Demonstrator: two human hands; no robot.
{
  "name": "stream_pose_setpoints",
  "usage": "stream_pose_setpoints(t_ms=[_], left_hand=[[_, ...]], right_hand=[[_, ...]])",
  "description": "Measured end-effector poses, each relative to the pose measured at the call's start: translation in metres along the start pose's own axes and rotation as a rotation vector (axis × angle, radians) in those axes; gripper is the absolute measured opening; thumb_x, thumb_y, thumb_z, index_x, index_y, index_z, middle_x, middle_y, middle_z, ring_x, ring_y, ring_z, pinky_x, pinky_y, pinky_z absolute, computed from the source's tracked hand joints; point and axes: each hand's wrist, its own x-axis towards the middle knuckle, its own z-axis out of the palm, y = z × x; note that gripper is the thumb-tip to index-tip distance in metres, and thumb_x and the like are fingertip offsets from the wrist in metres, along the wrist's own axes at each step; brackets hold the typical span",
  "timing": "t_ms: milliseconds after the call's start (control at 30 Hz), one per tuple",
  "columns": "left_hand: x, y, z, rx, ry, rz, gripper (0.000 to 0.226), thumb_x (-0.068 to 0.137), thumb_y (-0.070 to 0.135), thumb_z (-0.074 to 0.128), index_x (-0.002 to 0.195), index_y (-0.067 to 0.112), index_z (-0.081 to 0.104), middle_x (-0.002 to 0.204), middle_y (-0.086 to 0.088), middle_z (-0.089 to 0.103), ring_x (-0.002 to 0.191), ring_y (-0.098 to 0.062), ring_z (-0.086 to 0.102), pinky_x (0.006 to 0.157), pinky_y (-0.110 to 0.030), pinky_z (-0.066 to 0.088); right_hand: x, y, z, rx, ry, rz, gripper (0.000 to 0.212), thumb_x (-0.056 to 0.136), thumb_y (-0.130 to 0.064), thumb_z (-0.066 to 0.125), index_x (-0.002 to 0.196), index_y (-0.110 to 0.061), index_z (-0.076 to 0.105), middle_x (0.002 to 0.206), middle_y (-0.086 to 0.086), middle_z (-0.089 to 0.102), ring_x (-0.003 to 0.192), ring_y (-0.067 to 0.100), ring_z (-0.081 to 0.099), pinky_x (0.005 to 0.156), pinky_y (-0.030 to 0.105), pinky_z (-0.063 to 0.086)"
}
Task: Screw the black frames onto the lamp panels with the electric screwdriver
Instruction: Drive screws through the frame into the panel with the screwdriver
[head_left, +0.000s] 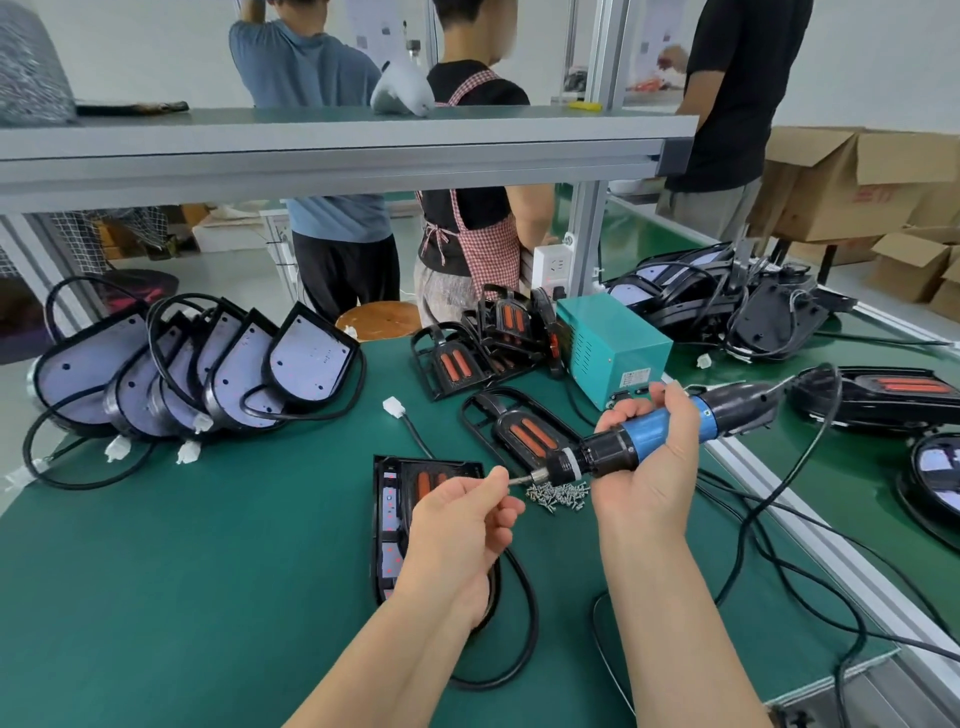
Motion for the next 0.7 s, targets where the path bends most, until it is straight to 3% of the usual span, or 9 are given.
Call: stream_pose_setpoints(t_ms=[100, 267, 400, 567, 700], left_hand=[[-0.005, 0.000, 0.004, -0.073, -0.040, -0.097, 0.018, 0.096, 0.013, 0.065, 0.080, 0.003, 0.062, 0.057, -0.004, 0.065, 0.044, -0.004, 0.054, 0.039, -0.014, 0.043], [-0.007, 0.008, 0.000, 0.146, -0.018, 0.093, 0.026, 0.099, 0.021, 0.060, 0.078, 0.006, 0.060, 0.055, -0.004, 0.062, 0.043, -0.007, 0.051, 0.041, -0.016, 0.041], [-0.005, 0.018, -0.012, 0.264, -0.157, -0.054, 0.051, 0.104, 0.045, 0.045, 0.071, 0.009, 0.060, 0.052, -0.007, 0.056, 0.038, -0.011, 0.042, 0.036, -0.018, 0.032], [0.002, 0.022, -0.021, 0.156, -0.281, -0.180, 0.036, 0.103, 0.028, 0.049, 0.070, 0.013, 0.050, 0.051, 0.002, 0.039, 0.039, -0.007, 0.024, 0.035, -0.016, 0.017], [-0.001, 0.014, -0.020, 0.536, -0.200, 0.070, 0.033, 0.098, 0.019, 0.047, 0.066, 0.017, 0.046, 0.053, 0.004, 0.036, 0.047, -0.011, 0.024, 0.045, -0.021, 0.019]], right_hand=[[-0.006, 0.003, 0.006, -0.028, -0.085, -0.013, 0.012, 0.090, -0.022, 0.071, 0.091, -0.016, 0.061, 0.070, -0.005, 0.054, 0.059, 0.010, 0.054, 0.063, 0.023, 0.048], [-0.009, 0.009, 0.025, -0.025, -0.058, 0.028, 0.011, 0.094, -0.021, 0.066, 0.091, -0.013, 0.059, 0.066, -0.004, 0.052, 0.054, 0.009, 0.053, 0.058, 0.022, 0.048], [-0.005, 0.007, 0.026, 0.001, -0.042, 0.072, 0.012, 0.094, -0.022, 0.067, 0.091, -0.013, 0.060, 0.064, -0.005, 0.054, 0.054, 0.008, 0.054, 0.055, 0.021, 0.048], [-0.002, 0.007, 0.018, -0.001, -0.020, 0.103, 0.013, 0.094, -0.021, 0.068, 0.088, -0.014, 0.059, 0.064, -0.005, 0.058, 0.053, 0.007, 0.055, 0.054, 0.020, 0.049], [-0.005, 0.011, 0.014, -0.070, -0.001, 0.098, 0.016, 0.094, -0.019, 0.068, 0.083, -0.014, 0.058, 0.064, -0.006, 0.057, 0.052, 0.007, 0.055, 0.053, 0.019, 0.049]])
